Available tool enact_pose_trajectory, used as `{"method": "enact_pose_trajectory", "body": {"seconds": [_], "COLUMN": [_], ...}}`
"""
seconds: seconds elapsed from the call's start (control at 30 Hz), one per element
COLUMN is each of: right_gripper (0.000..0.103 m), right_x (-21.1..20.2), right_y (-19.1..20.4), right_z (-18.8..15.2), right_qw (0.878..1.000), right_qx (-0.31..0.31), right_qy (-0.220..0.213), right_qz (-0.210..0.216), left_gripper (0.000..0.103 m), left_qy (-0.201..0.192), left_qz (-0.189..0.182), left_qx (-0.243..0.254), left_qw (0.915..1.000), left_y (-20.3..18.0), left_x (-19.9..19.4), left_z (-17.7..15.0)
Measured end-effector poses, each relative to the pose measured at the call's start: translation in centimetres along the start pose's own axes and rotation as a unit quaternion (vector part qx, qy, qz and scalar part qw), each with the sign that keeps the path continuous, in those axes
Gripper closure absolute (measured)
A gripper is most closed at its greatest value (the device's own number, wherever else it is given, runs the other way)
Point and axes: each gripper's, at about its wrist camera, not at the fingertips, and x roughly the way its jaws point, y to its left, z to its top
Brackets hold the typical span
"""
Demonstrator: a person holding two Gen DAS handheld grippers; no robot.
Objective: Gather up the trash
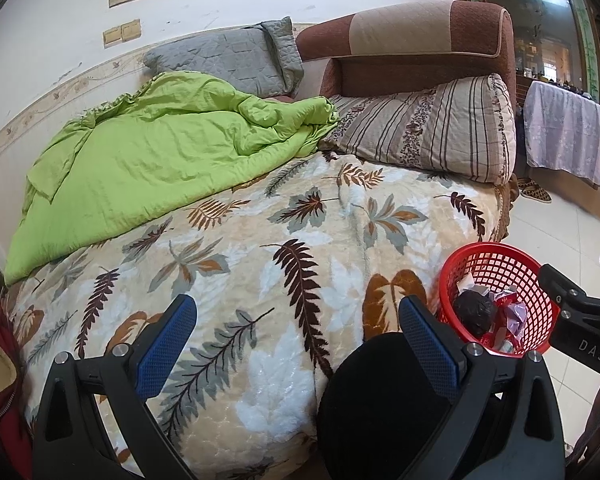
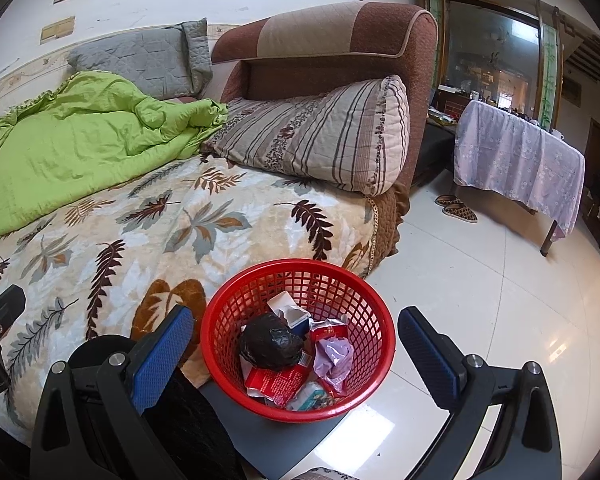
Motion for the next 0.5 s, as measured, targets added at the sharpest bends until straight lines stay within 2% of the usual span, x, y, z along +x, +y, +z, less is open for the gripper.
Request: {"method": "enact_pose_trajectory", "body": {"seconds": [0.2, 0.33, 0.43, 0.5], "right_gripper": [0.000, 0.000, 0.000, 0.000], "right_x": [0.2, 0.5, 1.4, 2.6], "right_y": [0.2, 0.6, 2.1, 4.1], "right_z": [0.0, 0.5, 1.9, 3.4], "right_qw": [1.000, 1.000, 0.999, 0.998], "right_qx": [-0.001, -0.006, -0.025, -0.042], "right_qy": [0.002, -0.005, -0.012, -0.001], "right_qz": [0.001, 0.006, 0.021, 0.049], "left_gripper": [0.003, 0.002, 0.002, 0.002], "left_qy": [0.002, 0.022, 0.034, 0.046], "left_qz": [-0.001, -0.001, 0.041, 0.074], "left_qx": [-0.002, -0.035, -0.078, -0.111], "left_qw": [1.0000, 0.9992, 0.9956, 0.9900], "left_y": [0.0, 2.3, 6.1, 8.9], "left_x": [0.0, 1.3, 2.7, 3.6], "left_z": [0.0, 0.1, 0.0, -0.2]}}
